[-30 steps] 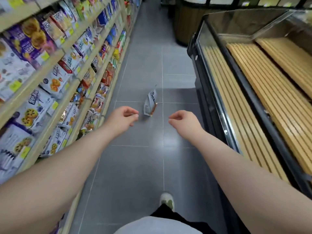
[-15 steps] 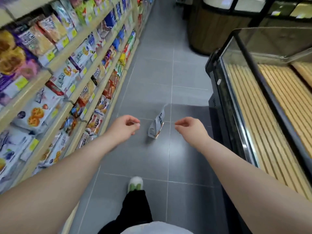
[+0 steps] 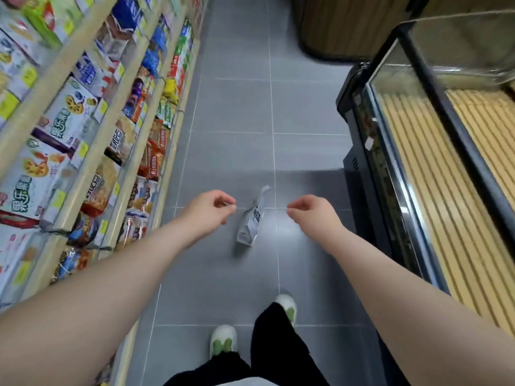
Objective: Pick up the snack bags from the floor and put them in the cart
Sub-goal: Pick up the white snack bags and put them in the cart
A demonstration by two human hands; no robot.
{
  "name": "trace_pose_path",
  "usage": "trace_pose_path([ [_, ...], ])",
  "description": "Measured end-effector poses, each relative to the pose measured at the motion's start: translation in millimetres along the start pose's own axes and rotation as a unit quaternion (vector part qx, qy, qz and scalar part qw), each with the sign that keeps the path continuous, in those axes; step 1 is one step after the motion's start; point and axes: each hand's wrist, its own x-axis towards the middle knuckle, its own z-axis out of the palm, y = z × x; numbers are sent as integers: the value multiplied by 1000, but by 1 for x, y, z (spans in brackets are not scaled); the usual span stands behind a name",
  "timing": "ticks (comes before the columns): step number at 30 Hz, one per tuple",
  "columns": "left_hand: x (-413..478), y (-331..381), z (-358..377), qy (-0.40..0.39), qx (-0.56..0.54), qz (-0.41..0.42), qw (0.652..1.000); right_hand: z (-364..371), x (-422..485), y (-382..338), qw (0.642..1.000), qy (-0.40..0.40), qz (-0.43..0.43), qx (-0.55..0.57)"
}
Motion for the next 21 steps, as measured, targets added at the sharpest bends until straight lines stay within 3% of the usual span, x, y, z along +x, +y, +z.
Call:
trace_pose_path([
  [12,120,-45,66,13,-48,-95,994,35,162,35,996,-73,19,-51],
  [21,246,-162,130,18,4,-120,993,122,287,118,996,-47,17,-72],
])
